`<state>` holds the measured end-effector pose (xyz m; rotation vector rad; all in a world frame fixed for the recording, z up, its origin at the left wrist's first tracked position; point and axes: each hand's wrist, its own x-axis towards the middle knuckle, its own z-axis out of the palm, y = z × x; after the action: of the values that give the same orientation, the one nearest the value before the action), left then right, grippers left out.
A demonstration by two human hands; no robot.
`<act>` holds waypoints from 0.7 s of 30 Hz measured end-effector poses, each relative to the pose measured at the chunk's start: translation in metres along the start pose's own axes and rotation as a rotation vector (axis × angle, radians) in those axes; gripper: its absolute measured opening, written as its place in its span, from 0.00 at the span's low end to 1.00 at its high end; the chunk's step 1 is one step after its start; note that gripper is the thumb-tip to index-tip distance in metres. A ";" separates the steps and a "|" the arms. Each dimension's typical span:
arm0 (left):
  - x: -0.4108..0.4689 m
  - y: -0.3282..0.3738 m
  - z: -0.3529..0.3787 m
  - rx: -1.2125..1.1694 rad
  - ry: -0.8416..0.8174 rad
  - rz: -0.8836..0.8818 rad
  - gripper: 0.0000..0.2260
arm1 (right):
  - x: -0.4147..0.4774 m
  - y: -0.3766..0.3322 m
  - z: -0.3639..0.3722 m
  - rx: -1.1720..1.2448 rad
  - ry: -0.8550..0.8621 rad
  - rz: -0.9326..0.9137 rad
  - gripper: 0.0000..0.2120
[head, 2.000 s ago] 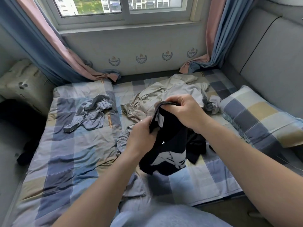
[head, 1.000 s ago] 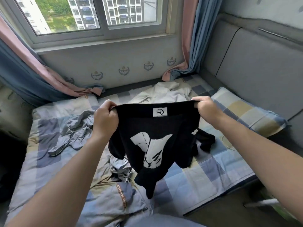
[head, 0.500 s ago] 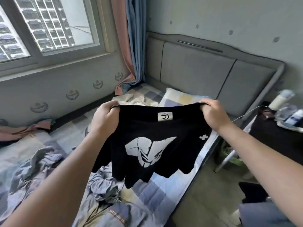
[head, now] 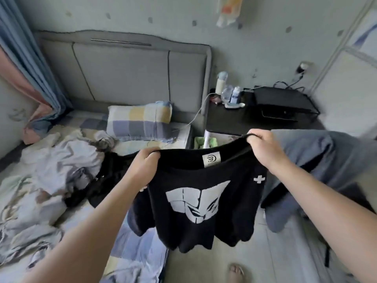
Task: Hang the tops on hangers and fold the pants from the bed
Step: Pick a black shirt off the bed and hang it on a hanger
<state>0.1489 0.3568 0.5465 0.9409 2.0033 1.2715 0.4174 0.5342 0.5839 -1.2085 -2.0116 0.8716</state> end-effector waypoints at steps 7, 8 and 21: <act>0.039 0.084 0.204 0.058 -0.262 0.065 0.10 | 0.000 0.115 -0.153 -0.036 0.215 0.182 0.13; 0.043 0.097 0.235 0.075 -0.312 0.064 0.10 | 0.001 0.129 -0.176 -0.049 0.251 0.207 0.13; 0.017 0.275 0.556 -0.255 -0.863 -0.203 0.16 | -0.001 0.252 -0.431 -0.136 0.744 0.409 0.08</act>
<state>0.6379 0.7367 0.5883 0.9159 1.1928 0.7775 0.8790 0.7174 0.6359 -1.7391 -1.2558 0.3609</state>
